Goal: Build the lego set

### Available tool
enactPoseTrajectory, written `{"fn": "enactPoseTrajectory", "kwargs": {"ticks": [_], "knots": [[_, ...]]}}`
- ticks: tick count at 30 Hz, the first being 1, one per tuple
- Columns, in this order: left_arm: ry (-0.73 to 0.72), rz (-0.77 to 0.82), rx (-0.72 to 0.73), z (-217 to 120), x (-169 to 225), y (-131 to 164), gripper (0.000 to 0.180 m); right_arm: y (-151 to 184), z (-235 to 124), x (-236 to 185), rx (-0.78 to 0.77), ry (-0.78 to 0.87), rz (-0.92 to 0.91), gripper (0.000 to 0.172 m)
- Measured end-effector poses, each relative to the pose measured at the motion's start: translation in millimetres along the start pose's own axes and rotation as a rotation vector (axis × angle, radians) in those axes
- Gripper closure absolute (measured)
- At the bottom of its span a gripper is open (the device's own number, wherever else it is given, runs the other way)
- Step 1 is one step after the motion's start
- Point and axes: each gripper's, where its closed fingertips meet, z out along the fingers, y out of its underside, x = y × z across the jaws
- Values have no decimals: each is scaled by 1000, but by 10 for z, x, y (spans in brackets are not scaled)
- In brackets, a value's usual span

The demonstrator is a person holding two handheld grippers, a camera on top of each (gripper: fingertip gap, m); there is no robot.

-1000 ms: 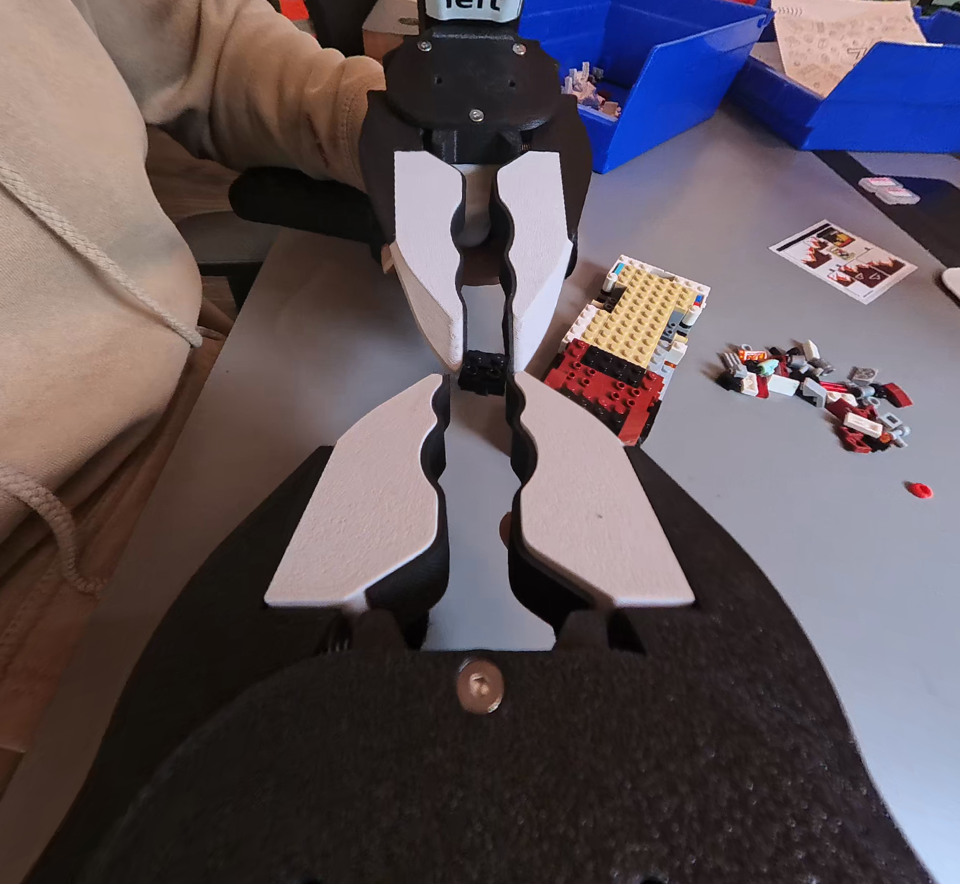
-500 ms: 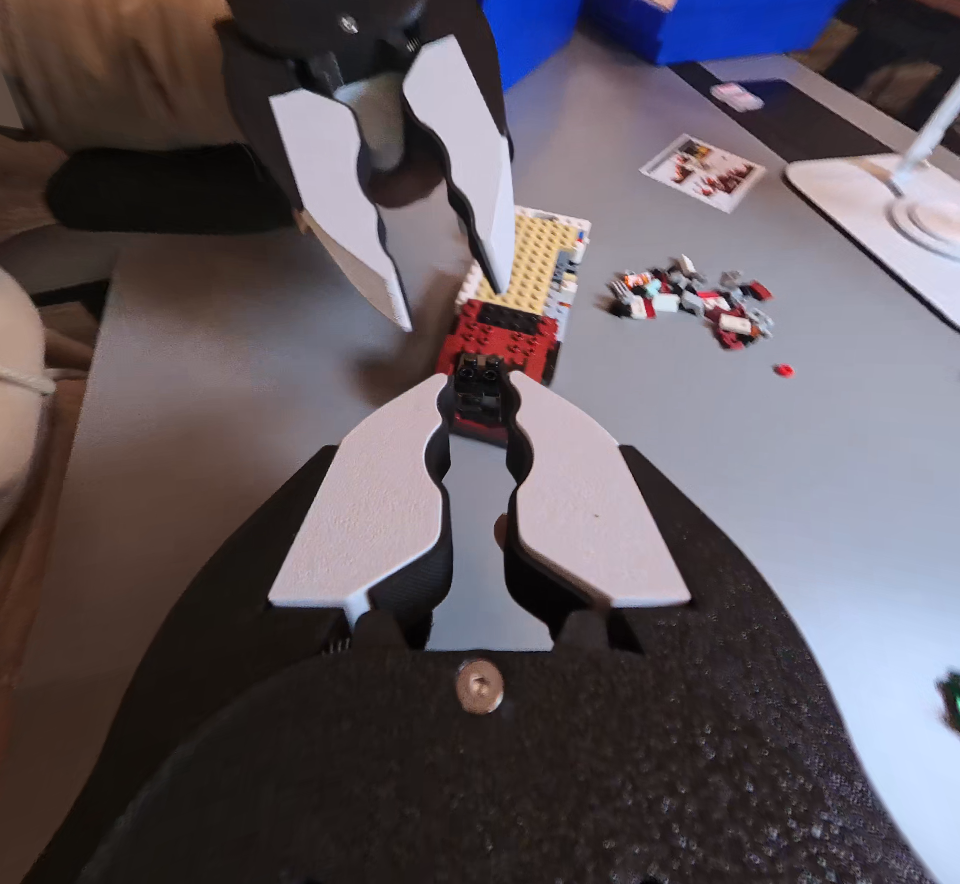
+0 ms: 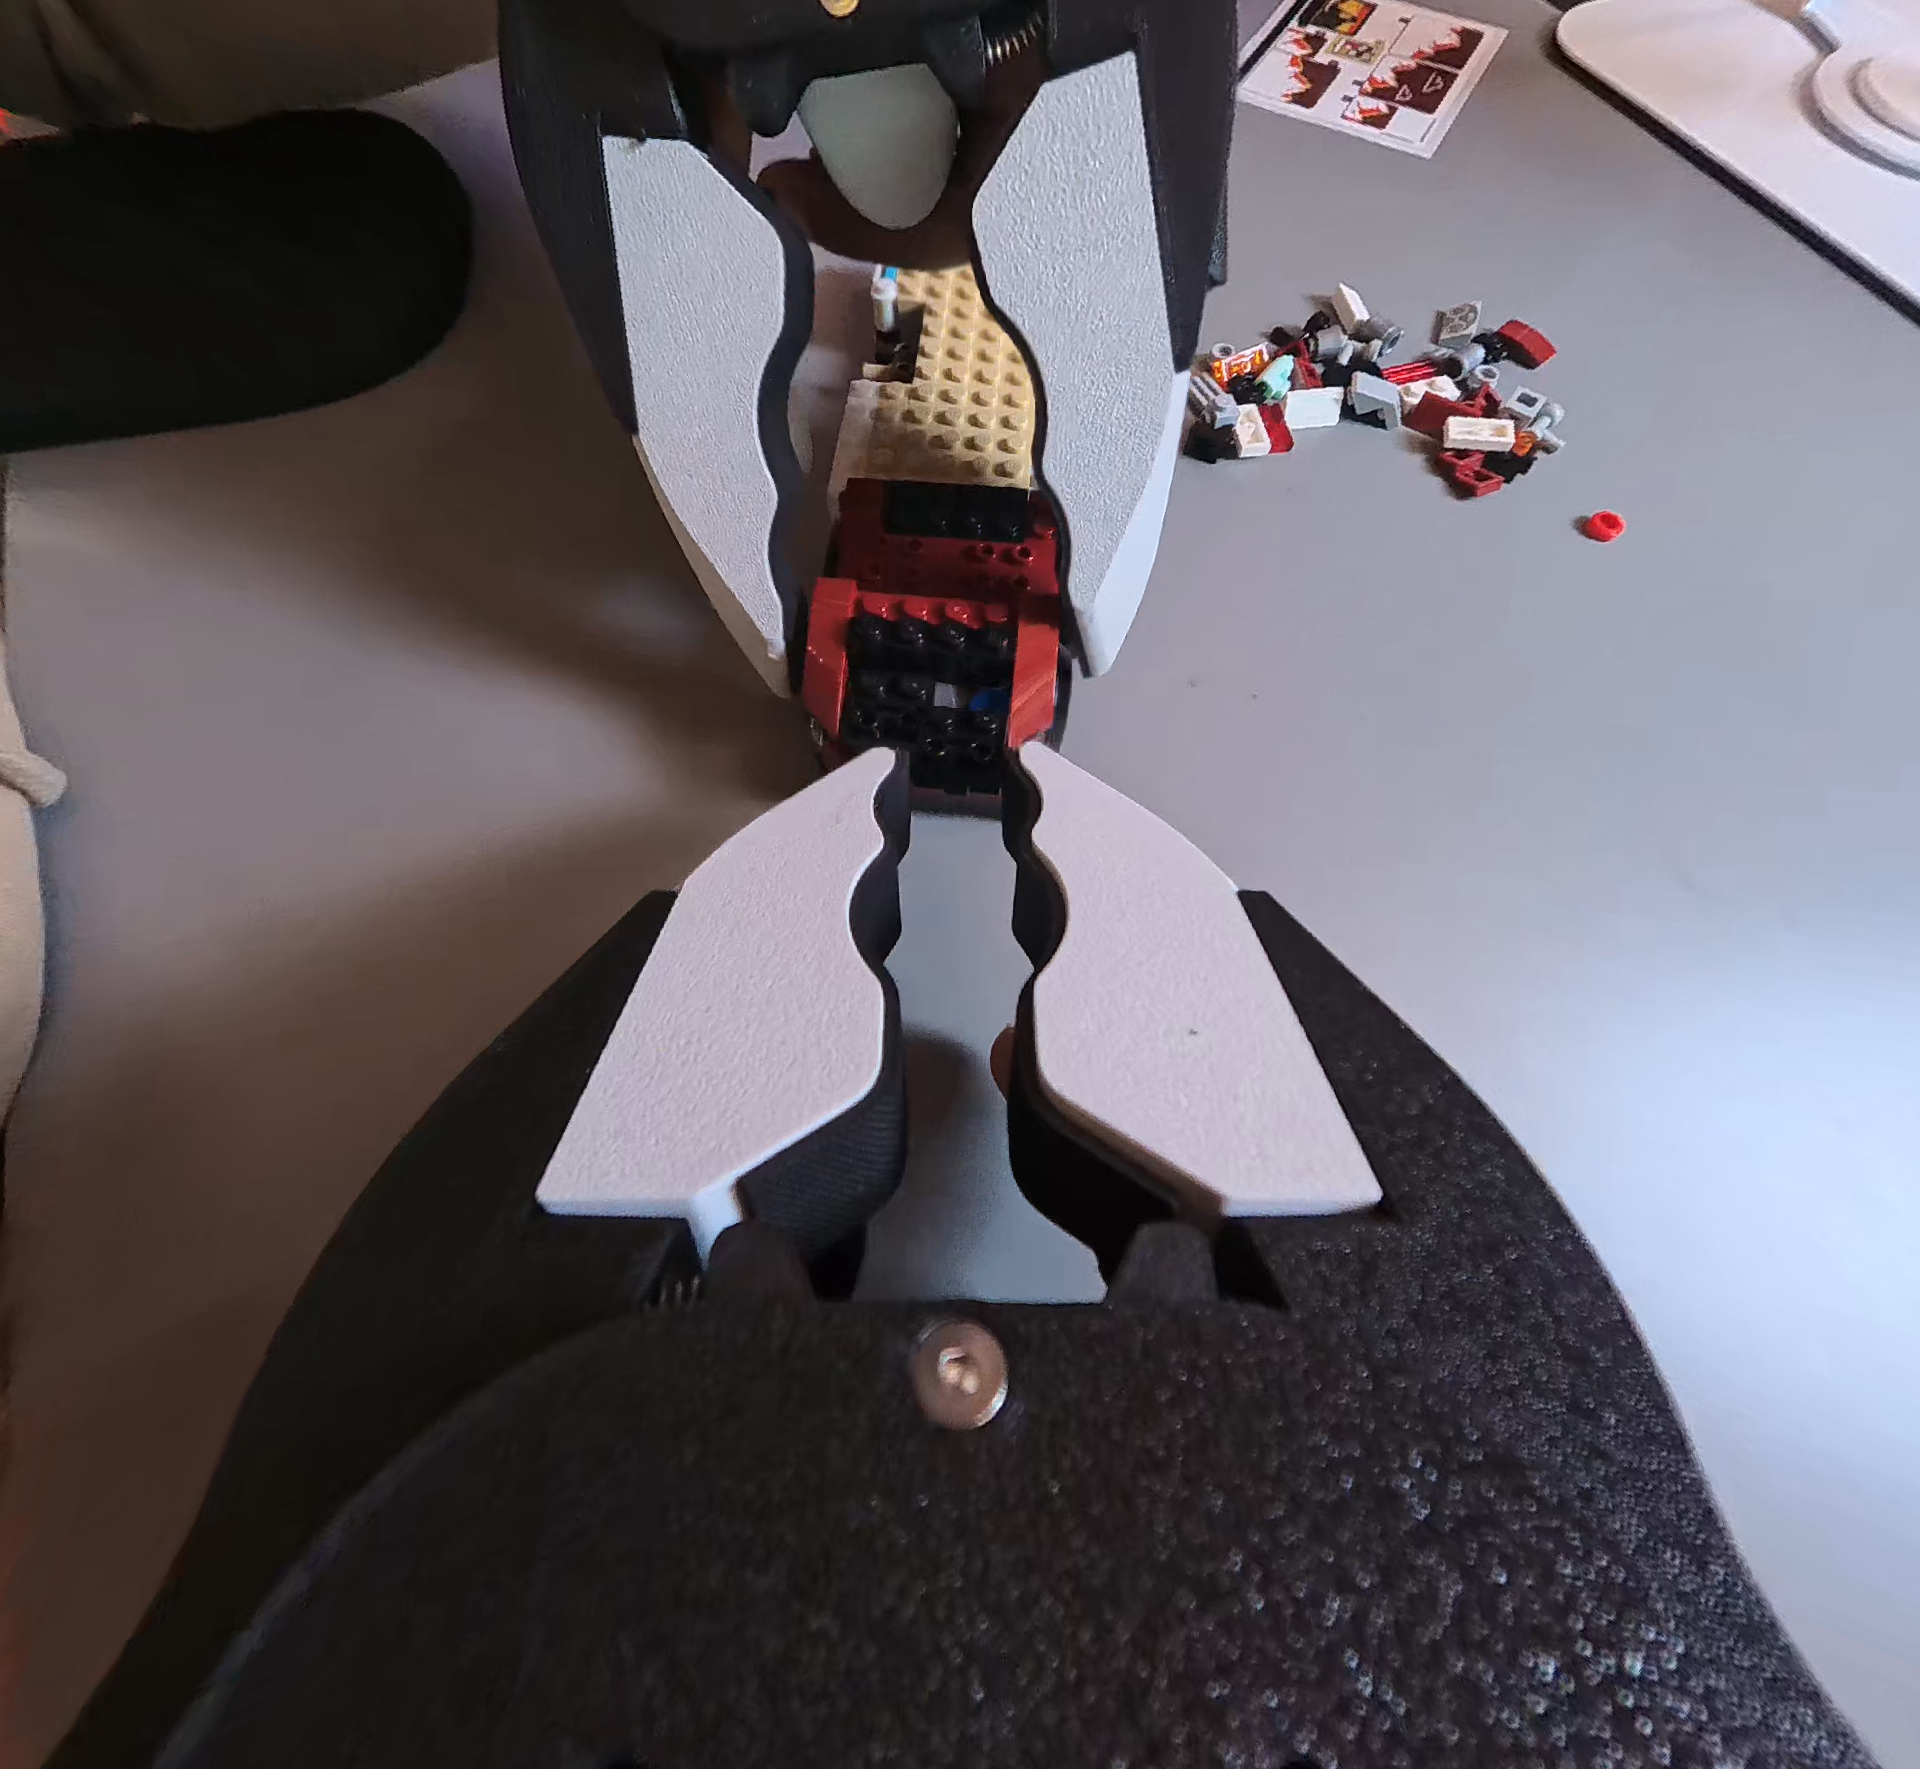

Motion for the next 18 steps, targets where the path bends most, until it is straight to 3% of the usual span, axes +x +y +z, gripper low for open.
{"fn": "enactPoseTrajectory", "kwargs": {"ticks": [18], "knots": [[-20,-5,42,-1,-3,-6,121,12,54,14,2,22,-55,154]]}}
